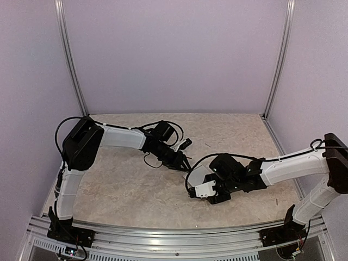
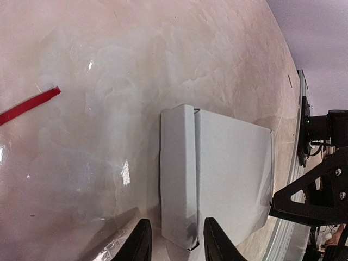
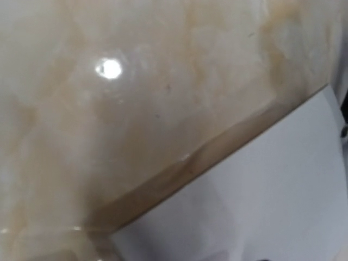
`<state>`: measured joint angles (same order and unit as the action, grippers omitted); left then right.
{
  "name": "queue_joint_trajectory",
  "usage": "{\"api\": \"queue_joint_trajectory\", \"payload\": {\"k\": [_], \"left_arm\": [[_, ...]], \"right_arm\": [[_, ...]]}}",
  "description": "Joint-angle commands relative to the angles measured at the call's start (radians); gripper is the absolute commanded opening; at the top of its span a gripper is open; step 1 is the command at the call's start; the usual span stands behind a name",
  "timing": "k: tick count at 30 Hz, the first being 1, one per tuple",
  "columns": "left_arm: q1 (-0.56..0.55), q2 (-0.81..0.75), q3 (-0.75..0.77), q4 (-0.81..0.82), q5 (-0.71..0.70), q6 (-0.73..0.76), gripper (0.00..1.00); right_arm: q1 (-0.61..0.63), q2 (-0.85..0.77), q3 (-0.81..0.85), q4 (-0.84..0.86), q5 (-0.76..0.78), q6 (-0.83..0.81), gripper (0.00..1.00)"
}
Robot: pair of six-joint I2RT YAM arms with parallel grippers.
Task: Fold the paper box
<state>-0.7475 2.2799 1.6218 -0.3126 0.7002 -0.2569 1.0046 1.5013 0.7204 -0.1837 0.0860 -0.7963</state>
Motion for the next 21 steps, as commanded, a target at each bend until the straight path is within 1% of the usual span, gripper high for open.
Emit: {"api": "queue_joint_trajectory", "payload": {"k": [1, 6, 17, 21], "left_arm": [[0.002, -0.004, 0.006, 0.003, 0.013, 0.011, 0.33], [0.001, 0.001, 0.008, 0.007, 0.024, 0.011, 0.33], [-0.006, 0.013, 0.009, 0.013, 0.041, 0.007, 0.32], [-0.009, 0.016, 0.015, 0.013, 0.046, 0.007, 0.32]], "right_arm": [[0.011, 0.022, -0.013, 0.058, 0.062, 0.004, 0.62], [0.014, 0.036, -0.014, 0.091, 0.091, 0.008, 0.58], [0.022, 0.048, -0.039, 0.119, 0.104, -0.011, 0.58], [0.022, 0.050, -0.038, 0.130, 0.117, 0.003, 0.55]]}}
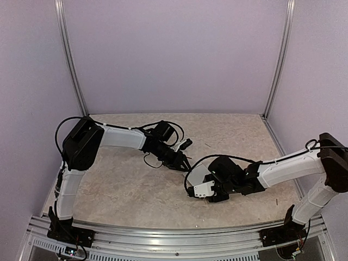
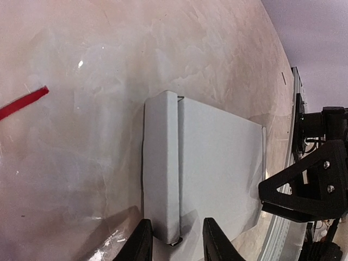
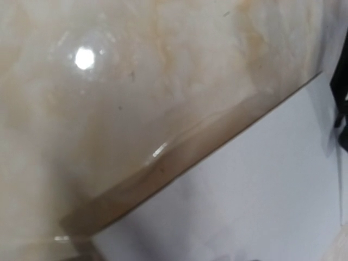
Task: Fold the paper box
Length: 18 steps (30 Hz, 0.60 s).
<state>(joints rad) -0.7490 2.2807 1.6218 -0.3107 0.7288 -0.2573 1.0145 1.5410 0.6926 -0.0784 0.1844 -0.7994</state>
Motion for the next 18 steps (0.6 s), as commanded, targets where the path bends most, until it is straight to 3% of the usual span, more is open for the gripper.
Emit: {"api": "queue_joint_trajectory", "payload": {"k": [1, 8, 14, 18], "left_arm": [[-0.009, 0.016, 0.015, 0.012, 0.020, 0.007, 0.32], [-0.013, 0.021, 0.021, 0.012, 0.027, 0.007, 0.31], [-0.015, 0.022, 0.018, 0.017, 0.027, 0.007, 0.31], [-0.015, 0.022, 0.018, 0.018, 0.029, 0.007, 0.31]], "right_arm": [[0.012, 0.010, -0.008, 0.029, 0.022, 0.013, 0.54], [0.014, 0.040, -0.001, 0.055, 0.062, 0.053, 0.43], [0.015, 0.004, -0.013, 0.102, 0.135, 0.092, 0.41], [0.016, -0.005, 0.025, 0.044, 0.110, 0.143, 0.41]]}}
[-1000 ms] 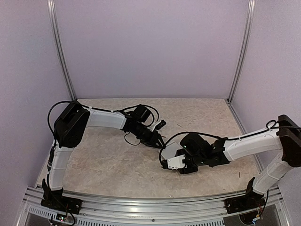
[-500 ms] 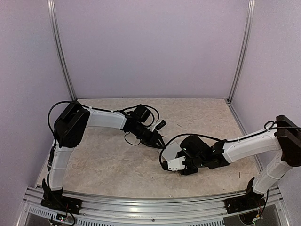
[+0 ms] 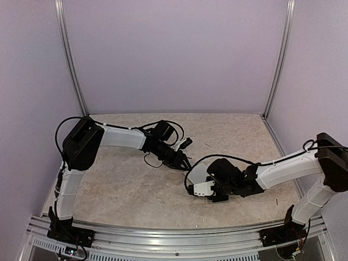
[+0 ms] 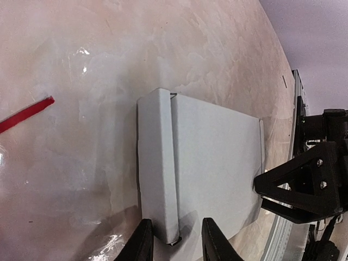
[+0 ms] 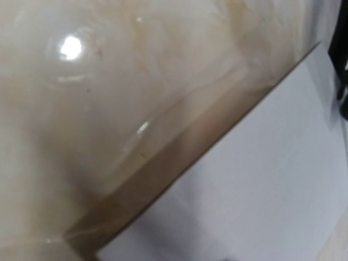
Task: Fold the paper box
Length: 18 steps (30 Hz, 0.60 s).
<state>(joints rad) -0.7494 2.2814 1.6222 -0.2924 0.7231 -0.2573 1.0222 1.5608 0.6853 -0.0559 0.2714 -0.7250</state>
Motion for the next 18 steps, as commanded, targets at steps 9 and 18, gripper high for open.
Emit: {"api": "queue_joint_trajectory", "payload": {"k": [9, 18], "left_arm": [[-0.002, -0.005, 0.006, -0.011, -0.006, 0.019, 0.31], [0.024, -0.053, 0.059, -0.022, -0.097, 0.060, 0.34]], "right_arm": [[0.007, -0.073, 0.017, -0.152, -0.046, 0.002, 0.61], [-0.046, -0.194, -0.026, -0.215, -0.072, 0.000, 0.71]]}}
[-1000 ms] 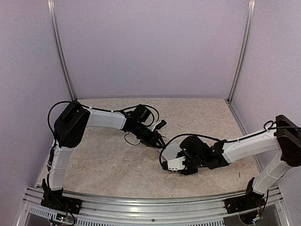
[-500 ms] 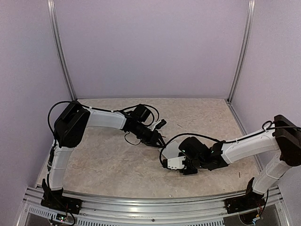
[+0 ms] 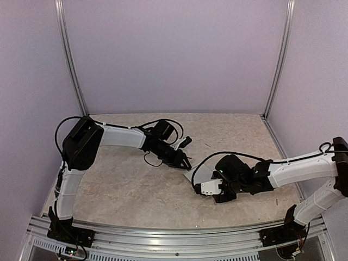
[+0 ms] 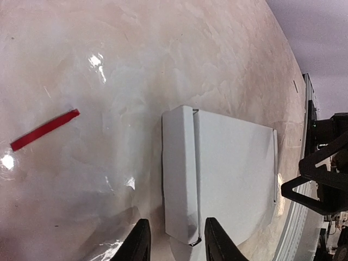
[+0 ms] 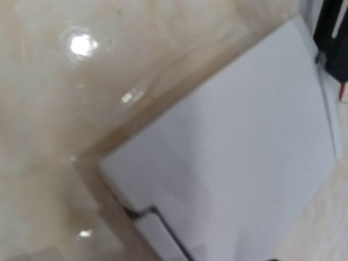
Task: Fold the paper box
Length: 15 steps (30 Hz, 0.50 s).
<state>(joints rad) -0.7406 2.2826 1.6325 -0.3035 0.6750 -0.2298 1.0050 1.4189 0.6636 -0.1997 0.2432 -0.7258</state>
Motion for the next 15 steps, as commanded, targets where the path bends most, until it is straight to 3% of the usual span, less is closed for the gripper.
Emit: {"api": "queue_joint_trajectory", "payload": {"k": [1, 8, 15], "left_arm": [[0.015, -0.061, 0.049, -0.011, -0.066, 0.036, 0.34], [0.001, -0.212, -0.068, 0.043, -0.205, 0.049, 0.36], [-0.129, -0.358, -0.245, -0.002, -0.378, 0.123, 0.31]], "right_arm": [[-0.037, -0.066, 0.002, -0.094, -0.065, 0.001, 0.71], [-0.198, -0.106, 0.087, -0.222, -0.312, -0.013, 0.70], [-0.375, -0.039, 0.214, -0.201, -0.548, 0.111, 0.68]]}}
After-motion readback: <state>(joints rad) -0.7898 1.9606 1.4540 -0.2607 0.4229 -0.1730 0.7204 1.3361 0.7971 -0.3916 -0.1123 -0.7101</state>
